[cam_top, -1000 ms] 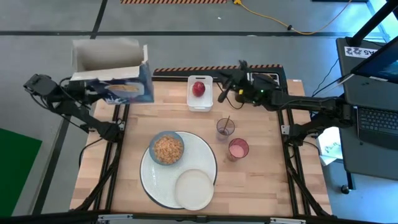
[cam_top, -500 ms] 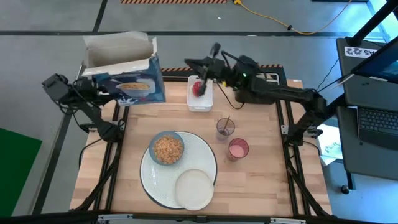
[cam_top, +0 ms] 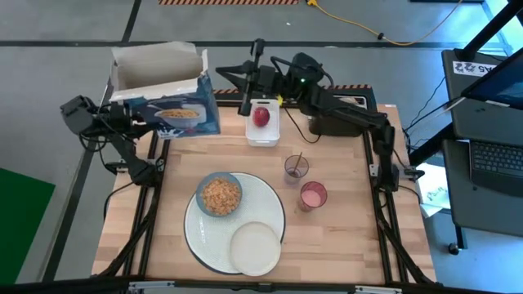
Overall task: Arrange a breakfast setting
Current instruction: Pour the cereal into the blue bowl
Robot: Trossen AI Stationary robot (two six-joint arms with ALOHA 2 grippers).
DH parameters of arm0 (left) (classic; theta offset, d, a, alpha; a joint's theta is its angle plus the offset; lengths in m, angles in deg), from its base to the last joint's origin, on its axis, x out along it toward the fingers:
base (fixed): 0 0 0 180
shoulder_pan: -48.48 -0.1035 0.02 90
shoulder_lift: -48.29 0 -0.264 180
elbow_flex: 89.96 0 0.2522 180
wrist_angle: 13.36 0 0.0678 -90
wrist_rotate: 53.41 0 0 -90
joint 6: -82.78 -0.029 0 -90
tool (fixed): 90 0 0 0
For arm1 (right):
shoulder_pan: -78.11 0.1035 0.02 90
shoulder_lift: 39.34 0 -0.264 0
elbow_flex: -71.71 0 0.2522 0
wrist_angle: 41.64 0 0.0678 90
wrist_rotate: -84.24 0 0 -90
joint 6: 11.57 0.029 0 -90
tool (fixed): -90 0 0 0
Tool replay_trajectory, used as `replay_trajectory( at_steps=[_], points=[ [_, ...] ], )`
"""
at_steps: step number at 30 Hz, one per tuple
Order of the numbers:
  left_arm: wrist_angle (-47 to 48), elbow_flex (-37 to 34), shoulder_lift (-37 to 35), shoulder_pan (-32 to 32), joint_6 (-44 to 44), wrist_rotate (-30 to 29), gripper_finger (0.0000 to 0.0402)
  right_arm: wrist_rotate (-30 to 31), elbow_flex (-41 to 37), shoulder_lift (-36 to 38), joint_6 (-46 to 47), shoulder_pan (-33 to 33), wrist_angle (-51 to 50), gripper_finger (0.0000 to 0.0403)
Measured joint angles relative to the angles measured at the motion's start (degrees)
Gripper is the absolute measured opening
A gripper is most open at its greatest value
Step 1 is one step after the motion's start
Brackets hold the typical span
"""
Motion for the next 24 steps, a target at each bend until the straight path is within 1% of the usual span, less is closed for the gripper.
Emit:
replay_trajectory(
  at_steps=[5,7,11,15,21,24],
  points=[
    [0.3,0.0,0.0,1.4,-0.2,-2.2,0.0094,-0.8,7.1,-5.1,0.1,0.4,-0.3,0.0014],
    [0.3,0.0,0.0,2.0,-0.2,-2.6,0.0094,-0.1,6.5,-5.6,0.1,0.5,1.3,0.0014],
    [0.4,0.0,0.0,3.6,1.0,-4.4,0.0094,0.5,6.4,-5.6,0.1,0.8,0.9,0.0014],
    [0.8,0.0,0.0,4.9,2.0,-6.1,0.0094,0.3,6.4,-5.6,0.2,0.8,4.3,0.0014],
    [1.5,0.0,0.1,8.4,3.1,-7.9,0.0094,1.4,6.4,-5.5,0.9,0.8,6.3,0.0014],
    [1.5,0.0,0.1,9.4,3.1,-9.6,0.0094,1.3,6.4,-5.4,0.8,0.8,5.3,0.0014]
  ],
)
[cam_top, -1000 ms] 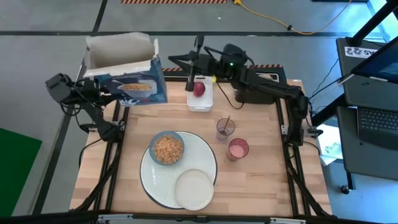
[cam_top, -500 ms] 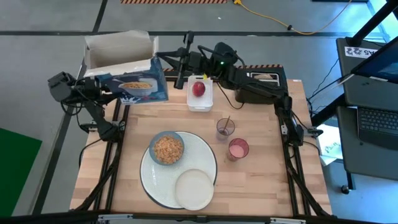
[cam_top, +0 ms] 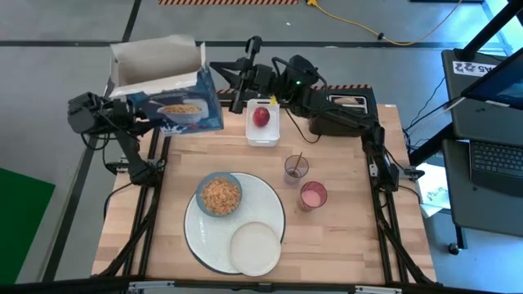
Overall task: Arrange a breakfast setting
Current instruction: Pour the cereal into the blue bowl
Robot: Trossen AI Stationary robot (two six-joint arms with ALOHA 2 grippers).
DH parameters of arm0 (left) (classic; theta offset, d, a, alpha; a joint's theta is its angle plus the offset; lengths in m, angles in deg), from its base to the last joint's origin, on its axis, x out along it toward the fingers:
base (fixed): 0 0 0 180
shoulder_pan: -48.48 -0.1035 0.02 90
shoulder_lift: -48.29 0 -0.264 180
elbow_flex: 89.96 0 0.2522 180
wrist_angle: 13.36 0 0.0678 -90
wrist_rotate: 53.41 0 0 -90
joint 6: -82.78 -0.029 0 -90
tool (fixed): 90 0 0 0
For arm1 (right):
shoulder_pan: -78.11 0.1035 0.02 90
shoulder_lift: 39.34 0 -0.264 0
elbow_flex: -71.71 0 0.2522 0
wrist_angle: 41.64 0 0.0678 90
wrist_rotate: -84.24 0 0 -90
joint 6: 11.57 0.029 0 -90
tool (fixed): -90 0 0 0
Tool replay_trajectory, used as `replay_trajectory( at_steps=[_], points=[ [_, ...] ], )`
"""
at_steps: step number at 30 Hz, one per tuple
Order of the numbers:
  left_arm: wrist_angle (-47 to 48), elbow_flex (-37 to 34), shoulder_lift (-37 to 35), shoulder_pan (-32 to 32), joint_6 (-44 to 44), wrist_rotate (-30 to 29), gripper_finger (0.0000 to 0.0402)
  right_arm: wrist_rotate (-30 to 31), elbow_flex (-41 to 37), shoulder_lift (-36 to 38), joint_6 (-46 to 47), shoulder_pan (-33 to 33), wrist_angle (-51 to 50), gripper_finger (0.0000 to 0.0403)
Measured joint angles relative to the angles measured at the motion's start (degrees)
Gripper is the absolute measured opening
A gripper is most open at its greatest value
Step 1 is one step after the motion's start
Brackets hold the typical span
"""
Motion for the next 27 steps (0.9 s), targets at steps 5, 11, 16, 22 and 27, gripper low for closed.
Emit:
replay_trajectory(
  at_steps=[5,11,16,22,27],
  points=[
    [0.4,0.0,-0.1,1.8,2.1,-5.8,0.0094,-1.0,-0.1,-0.1,0.7,0.0,-1.5,0.0014],
    [15.3,-0.6,-0.1,1.9,15.8,-4.3,0.0094,-6.1,-0.1,0.0,2.6,-0.6,-6.9,0.0014],
    [17.9,-4.6,-3.9,1.5,20.6,-6.7,0.0094,-8.7,-0.1,0.5,2.7,-0.6,-13.4,0.0014],
    [18.3,-9.9,-8.6,1.1,25.7,-13.3,0.0094,-5.5,0.0,1.8,2.3,-1.2,-21.1,0.0014],
    [18.6,-12.3,-8.7,0.6,29.9,-15.5,0.0093,2.5,-0.1,3.6,-1.9,-1.8,-31.4,0.0014]
  ],
)
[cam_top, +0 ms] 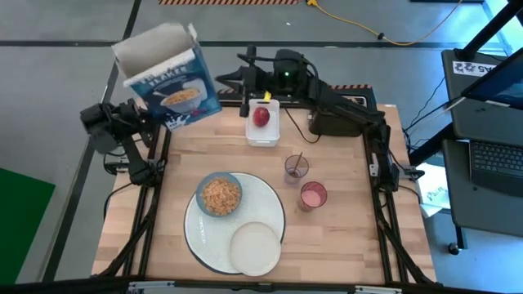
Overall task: Arrange a breakfast setting
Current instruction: Pour the cereal into the blue bowl
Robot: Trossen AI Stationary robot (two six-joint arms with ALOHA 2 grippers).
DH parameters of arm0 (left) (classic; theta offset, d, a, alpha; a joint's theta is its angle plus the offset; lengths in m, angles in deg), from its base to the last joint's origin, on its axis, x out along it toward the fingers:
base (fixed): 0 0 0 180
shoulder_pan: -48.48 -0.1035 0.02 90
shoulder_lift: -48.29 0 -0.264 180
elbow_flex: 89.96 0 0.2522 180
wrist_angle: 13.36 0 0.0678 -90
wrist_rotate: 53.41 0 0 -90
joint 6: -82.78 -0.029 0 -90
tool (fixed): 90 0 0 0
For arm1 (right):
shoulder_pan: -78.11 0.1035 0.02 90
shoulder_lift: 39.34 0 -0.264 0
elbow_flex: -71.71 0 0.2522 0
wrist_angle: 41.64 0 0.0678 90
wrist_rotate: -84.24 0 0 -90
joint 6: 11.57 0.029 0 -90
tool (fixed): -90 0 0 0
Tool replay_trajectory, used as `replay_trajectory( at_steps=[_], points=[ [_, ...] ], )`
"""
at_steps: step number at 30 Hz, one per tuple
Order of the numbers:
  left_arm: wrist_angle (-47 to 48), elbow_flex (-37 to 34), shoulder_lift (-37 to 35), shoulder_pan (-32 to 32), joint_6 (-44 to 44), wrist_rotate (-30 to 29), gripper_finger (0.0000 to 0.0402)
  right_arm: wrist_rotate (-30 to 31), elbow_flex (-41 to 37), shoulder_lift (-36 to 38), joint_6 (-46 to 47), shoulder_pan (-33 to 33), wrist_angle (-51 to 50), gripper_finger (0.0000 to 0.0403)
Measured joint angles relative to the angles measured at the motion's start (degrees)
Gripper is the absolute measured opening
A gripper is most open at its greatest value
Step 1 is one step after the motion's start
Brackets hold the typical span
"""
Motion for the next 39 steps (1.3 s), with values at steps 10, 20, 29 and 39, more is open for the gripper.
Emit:
replay_trajectory(
  at_steps=[10,20,29,39],
  points=[
    [-22.7,-9.8,2.6,-4.2,-7.9,-3.5,0.0091,11.9,0.0,2.7,-7.0,-0.3,-11.6,0.0014],
    [-62.6,-10.4,15.0,-14.1,-35.3,-4.3,0.0086,11.6,0.0,3.4,-7.9,-3.3,-15.3,0.0014],
    [-86.7,-10.4,35.5,-29.5,-35.7,11.9,0.0085,5.8,0.0,4.3,-7.9,-8.2,-16.4,0.0014],
    [-98.9,-11.6,41.5,-60.3,-42.8,37.4,0.0085,1.0,0.0,8.1,-9.8,-13.7,-23.6,0.0014]
  ],
)
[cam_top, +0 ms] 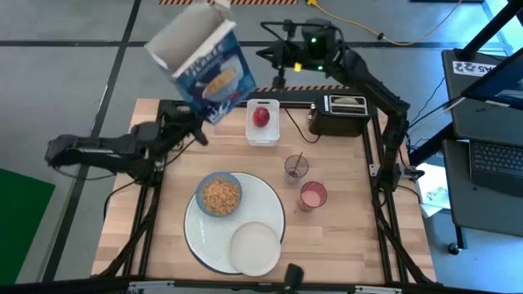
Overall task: Arrange a breakfast setting
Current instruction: Pour the cereal into the blue bowl
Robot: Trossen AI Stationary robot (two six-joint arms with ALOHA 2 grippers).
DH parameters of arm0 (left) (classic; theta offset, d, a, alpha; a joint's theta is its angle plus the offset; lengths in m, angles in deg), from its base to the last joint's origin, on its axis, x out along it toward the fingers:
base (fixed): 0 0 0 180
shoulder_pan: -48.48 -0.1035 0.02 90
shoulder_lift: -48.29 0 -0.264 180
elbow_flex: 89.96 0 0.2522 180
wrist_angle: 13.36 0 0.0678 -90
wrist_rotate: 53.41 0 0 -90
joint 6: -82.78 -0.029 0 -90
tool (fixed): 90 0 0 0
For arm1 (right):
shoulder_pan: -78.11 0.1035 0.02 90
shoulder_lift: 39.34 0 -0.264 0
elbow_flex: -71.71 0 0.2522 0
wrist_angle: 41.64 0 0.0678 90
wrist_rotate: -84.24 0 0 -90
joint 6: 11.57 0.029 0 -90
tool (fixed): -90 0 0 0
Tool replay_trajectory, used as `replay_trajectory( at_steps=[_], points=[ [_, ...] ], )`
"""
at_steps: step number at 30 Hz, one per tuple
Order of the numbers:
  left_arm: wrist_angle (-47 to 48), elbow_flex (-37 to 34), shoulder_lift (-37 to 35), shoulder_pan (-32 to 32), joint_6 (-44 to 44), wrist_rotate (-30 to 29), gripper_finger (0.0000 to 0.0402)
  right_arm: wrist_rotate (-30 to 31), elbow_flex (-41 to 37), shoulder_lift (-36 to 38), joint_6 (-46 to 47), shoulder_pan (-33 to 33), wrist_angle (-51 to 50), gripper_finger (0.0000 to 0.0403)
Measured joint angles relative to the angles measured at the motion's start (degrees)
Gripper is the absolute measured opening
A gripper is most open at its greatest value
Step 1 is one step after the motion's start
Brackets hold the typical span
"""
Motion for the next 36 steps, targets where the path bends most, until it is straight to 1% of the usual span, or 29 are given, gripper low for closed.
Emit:
replay_trajectory(
  at_steps=[2,4,7,10,13,16,19,23,27,30,32,36],
  points=[
    [-1.2,-2.1,0.2,-7.1,-1.0,5.9,0.0085,-0.1,0.0,1.1,-1.3,-1.1,-1.8,0.0014],
    [-2.9,-4.3,0.2,-14.0,-0.9,13.5,0.0085,-0.7,0.0,2.0,-2.4,-2.2,-3.0,0.0014],
    [-7.9,-7.9,-0.1,-23.9,-0.7,27.6,0.0085,-3.5,0.0,3.3,-3.4,-3.8,-5.1,0.0014],
    [-11.1,-10.2,-0.1,-31.5,0.9,39.4,0.0085,-5.9,0.0,4.3,-4.5,-5.0,-6.7,0.0014],
    [-9.6,-10.4,-0.2,-36.9,-1.0,48.5,0.0085,-7.7,0.0,4.7,-5.6,-6.0,-8.4,0.0014],
    [-6.7,-10.4,-0.2,-41.8,-3.4,53.2,0.0085,-10.0,0.0,4.7,-5.8,-6.6,-9.1,0.0014],
    [-4.4,-10.4,-0.3,-47.0,-4.1,55.3,0.0085,-13.4,0.0,4.7,-5.9,-7.3,-11.2,0.0014],
    [-1.9,-10.5,-0.6,-52.0,-4.1,59.5,0.0085,-13.6,-0.7,4.6,-6.7,-7.7,-15.0,0.0014],
    [-1.6,-10.5,-1.1,-56.2,-6.5,64.6,0.0085,-14.4,-4.0,4.5,-5.4,-8.9,-14.3,0.0014],
    [0.8,-10.5,-1.3,-59.3,-7.3,66.7,0.0085,-16.5,-9.0,4.3,-3.8,-9.4,-10.3,0.0014],
    [2.9,-10.5,-1.2,-61.3,-7.8,69.2,0.0085,-16.6,-13.4,4.1,-2.5,-9.4,-5.2,0.0014],
    [5.3,-10.5,-1.2,-65.1,-11.1,75.0,0.0085,-16.5,-23.5,4.0,3.2,-8.4,13.4,0.0014]
  ],
)
